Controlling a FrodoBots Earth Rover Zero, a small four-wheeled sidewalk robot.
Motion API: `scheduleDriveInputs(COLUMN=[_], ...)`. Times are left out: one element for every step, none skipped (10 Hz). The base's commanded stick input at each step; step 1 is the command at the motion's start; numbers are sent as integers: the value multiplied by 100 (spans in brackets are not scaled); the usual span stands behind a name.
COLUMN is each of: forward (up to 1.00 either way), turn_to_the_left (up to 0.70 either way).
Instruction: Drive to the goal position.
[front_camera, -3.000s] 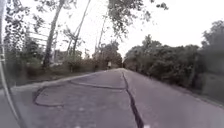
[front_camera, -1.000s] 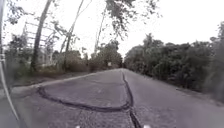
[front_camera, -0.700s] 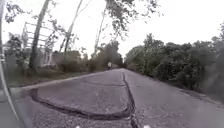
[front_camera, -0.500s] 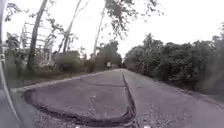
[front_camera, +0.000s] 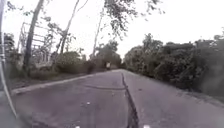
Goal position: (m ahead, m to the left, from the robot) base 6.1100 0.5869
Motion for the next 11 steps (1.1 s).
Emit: scheduleDriveInputs(forward=[70,70,70,70,70,70,70,70,70,70,70], turn_to_the_left=[0,0,0,0,0,0,0,0,0,0,0])
